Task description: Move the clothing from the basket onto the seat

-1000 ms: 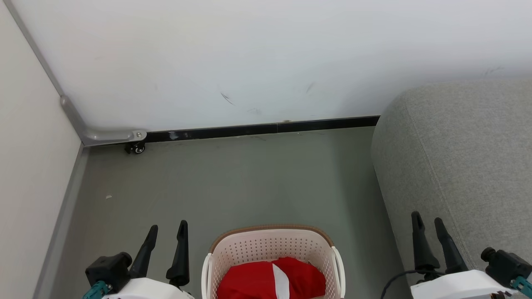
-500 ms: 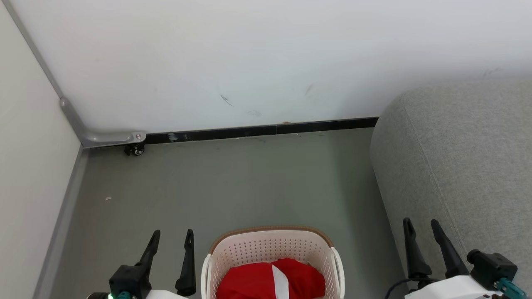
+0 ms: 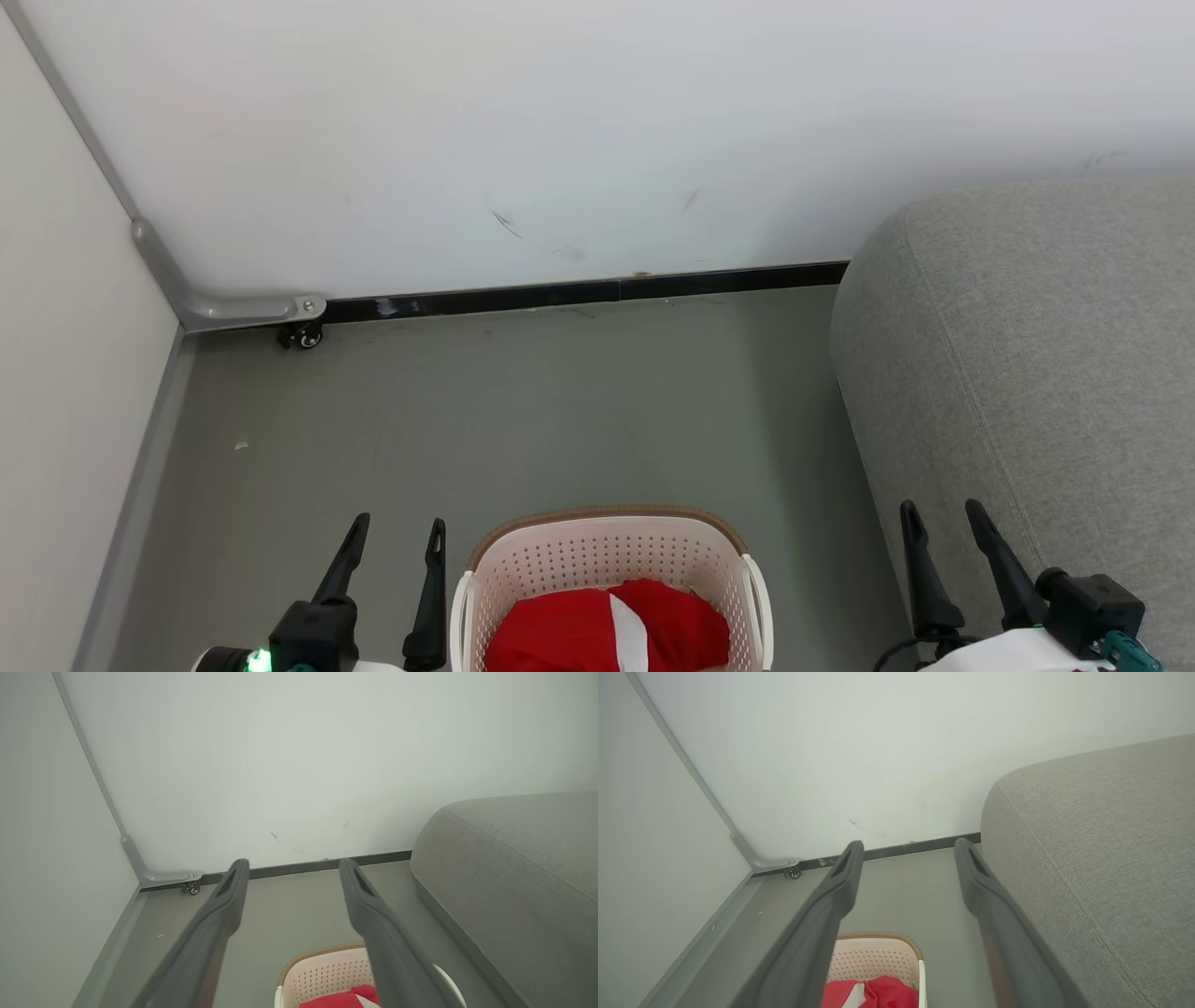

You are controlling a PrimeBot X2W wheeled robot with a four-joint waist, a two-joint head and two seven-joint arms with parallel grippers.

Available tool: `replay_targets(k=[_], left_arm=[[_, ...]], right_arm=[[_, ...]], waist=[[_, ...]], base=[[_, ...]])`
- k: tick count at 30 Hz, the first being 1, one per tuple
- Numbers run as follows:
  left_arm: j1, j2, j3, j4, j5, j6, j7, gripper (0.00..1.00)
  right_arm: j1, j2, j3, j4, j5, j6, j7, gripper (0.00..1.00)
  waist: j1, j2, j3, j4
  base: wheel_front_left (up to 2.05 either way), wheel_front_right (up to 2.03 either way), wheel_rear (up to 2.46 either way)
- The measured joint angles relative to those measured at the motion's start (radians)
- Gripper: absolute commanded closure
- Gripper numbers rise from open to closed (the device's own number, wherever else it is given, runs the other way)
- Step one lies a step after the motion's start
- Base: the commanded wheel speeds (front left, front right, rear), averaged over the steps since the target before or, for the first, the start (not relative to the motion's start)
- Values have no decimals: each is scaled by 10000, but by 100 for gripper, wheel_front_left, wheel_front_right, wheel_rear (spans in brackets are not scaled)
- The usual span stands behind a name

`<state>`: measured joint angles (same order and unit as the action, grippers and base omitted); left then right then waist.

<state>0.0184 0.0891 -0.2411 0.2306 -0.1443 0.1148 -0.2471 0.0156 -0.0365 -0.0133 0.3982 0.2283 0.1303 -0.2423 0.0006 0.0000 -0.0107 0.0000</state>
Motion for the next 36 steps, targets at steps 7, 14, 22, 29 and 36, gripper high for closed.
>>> replay_targets(k=[7, 14, 22, 29, 36], left_arm=[[0, -13, 71, 96, -2, 0, -2, 0], [0, -27, 167, 198, -13, 0, 0, 0], [-1, -42, 265, 215, -13, 2, 0, 0], [-5, -52, 295, 240, 6, 0, 0, 0], [-34, -40, 364, 368, 77, -6, 0, 0]], right_arm=[[-9, 0, -38, 67, 2, 0, -12, 0], [-16, 0, -38, 174, 2, 0, -12, 0], [-204, -2, -36, 186, 2, 0, -12, 0], [-200, -4, -35, 186, 2, 0, -13, 0], [-205, -6, -48, 169, 2, 2, -13, 0]], waist=[[-1, 0, 27, -20], [-1, 0, 73, -31], [-1, 0, 157, -32], [-1, 0, 271, -33], [-3, 0, 446, -59]], base=[[0, 0, 0], [0, 0, 0], [0, 0, 0], [0, 0, 0], [0, 0, 0]])
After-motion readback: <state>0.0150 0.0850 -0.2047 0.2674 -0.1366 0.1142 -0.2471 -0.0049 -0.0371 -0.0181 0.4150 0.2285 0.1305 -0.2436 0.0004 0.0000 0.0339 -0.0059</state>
